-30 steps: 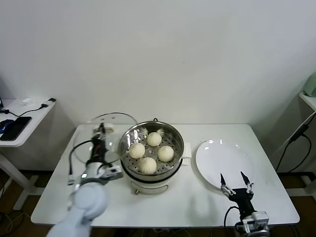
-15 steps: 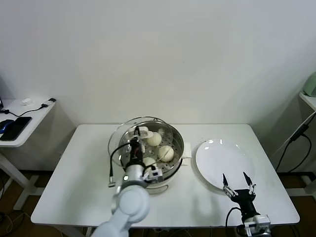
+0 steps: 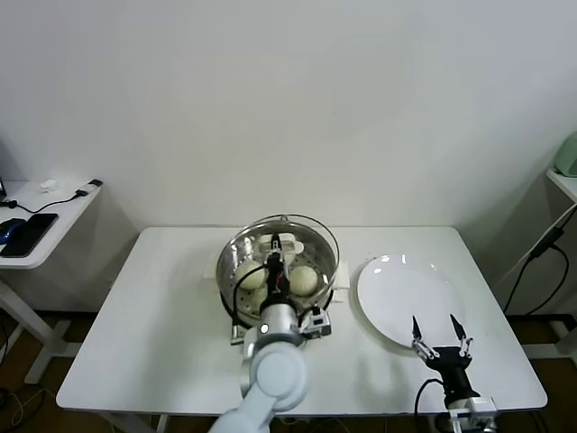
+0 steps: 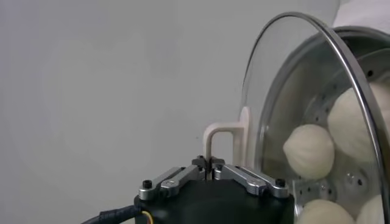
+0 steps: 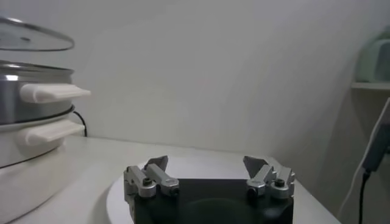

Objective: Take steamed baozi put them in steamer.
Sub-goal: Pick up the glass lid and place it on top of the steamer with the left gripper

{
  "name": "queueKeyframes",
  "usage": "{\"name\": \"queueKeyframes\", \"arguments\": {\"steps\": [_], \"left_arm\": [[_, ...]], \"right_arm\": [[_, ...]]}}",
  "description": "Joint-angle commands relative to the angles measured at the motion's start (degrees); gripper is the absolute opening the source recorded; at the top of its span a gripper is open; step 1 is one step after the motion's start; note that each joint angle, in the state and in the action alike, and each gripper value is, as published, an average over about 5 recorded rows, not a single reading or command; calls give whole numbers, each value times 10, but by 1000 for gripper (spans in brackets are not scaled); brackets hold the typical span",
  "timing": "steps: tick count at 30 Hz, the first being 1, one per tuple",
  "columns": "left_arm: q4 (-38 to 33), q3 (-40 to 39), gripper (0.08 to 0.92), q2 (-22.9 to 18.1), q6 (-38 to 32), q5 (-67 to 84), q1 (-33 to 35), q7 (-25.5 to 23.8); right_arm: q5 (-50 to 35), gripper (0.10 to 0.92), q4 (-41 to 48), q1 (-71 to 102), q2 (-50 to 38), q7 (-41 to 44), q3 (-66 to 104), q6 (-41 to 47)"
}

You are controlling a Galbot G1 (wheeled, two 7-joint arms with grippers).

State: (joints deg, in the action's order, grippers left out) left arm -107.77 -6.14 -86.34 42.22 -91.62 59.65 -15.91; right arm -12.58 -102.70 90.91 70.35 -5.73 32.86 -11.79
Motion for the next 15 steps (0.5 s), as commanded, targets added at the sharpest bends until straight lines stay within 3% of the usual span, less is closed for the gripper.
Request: {"name": "queueKeyframes", "arguments": {"steps": [1,15], "left_arm": [[22,-2,130,-18,11,-25,15,10],[36,11,130,-4,6,-12,20,34]], "right_arm": [[7,823,5,-3,14,0,8,-16],[16,823,6,-12,26,-2,11,-17]]}}
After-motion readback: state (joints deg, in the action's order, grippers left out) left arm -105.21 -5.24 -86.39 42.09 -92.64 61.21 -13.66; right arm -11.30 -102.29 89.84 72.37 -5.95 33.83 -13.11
